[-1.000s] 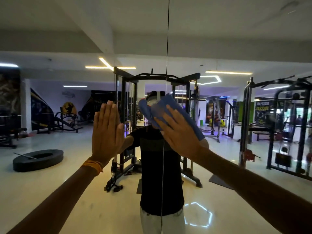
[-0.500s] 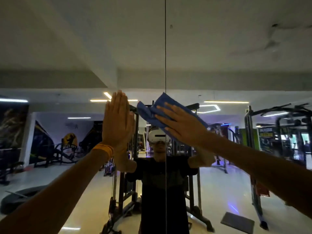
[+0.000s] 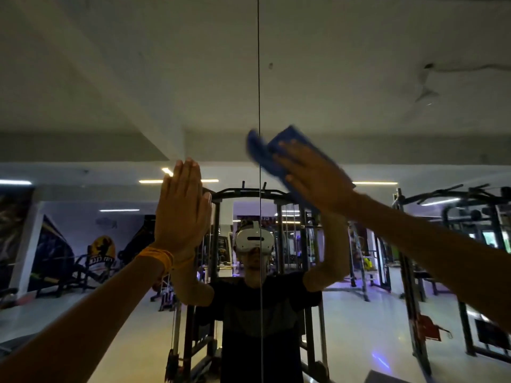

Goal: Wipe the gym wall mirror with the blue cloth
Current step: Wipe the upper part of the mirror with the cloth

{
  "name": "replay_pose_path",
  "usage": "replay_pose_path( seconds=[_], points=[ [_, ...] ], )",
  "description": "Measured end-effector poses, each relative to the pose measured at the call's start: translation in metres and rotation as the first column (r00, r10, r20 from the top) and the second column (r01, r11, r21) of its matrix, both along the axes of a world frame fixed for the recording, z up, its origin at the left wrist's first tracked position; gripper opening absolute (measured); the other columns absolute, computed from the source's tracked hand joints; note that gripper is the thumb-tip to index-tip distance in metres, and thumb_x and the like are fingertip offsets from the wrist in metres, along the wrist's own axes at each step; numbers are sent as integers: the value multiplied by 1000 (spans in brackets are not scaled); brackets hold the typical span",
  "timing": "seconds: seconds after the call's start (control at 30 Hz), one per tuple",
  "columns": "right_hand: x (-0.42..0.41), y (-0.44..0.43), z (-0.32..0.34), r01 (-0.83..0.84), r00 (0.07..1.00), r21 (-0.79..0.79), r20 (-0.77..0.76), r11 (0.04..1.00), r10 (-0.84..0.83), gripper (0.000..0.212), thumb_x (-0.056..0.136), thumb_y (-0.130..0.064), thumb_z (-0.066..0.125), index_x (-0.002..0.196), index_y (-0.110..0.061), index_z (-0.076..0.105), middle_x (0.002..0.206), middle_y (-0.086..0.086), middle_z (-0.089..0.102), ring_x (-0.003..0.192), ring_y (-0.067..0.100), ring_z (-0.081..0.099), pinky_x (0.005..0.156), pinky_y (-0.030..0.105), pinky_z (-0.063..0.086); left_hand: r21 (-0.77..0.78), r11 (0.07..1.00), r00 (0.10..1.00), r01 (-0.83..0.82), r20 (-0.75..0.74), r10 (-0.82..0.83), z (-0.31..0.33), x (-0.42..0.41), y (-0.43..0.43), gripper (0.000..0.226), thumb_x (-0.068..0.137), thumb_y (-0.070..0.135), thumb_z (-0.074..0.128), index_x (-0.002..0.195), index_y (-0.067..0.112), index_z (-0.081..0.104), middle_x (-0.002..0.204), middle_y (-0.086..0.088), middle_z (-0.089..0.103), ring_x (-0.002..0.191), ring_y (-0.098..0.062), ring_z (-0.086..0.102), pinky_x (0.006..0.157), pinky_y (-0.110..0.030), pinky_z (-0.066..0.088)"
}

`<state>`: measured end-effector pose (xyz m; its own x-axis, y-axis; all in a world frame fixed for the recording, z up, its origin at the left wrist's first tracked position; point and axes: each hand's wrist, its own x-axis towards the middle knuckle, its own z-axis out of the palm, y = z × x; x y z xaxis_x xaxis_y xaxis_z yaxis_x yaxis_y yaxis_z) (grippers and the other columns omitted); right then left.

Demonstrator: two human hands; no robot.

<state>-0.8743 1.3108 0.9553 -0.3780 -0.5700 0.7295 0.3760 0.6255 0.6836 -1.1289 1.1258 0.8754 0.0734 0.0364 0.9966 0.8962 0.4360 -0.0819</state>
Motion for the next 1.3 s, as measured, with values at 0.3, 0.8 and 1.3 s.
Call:
replay_pose_path(
  seconds=[0.3, 0.8, 1.3],
  points=[
    [-27, -4, -48, -7, 998, -232, -59, 973, -7, 55, 109, -36, 28, 158, -12, 33, 165, 15, 30, 153, 34, 22, 125, 49, 17, 41, 998, 998, 57, 36, -58, 6, 11, 26, 68, 106, 34, 30, 164, 7, 7, 173, -9, -1, 160, -25, -3, 129, -54, 5],
    [58, 64, -44, 74, 996, -230, -32, 970, -84, 59, 110, -42, 24, 159, -10, 32, 167, 15, 25, 155, 34, 22, 126, 46, 17, -122, 992, 999, -10, -40, 5, 35, 112, 95, 72, 105, 48, 13, 164, 5, 7, 172, -13, 3, 159, -25, -3, 130, -46, 1],
    [138, 135, -9, -171, 938, -496, -346, 851, -13, 40, 108, -41, 36, 132, -12, 46, 129, 26, 58, 120, 46, 54, 107, 60, 43, -28, 997, 997, 71, -39, -72, 33, 167, 137, 67, 106, 35, 29, 162, 1, 16, 171, -17, 8, 159, -29, 3, 130, -49, 4]
  ],
)
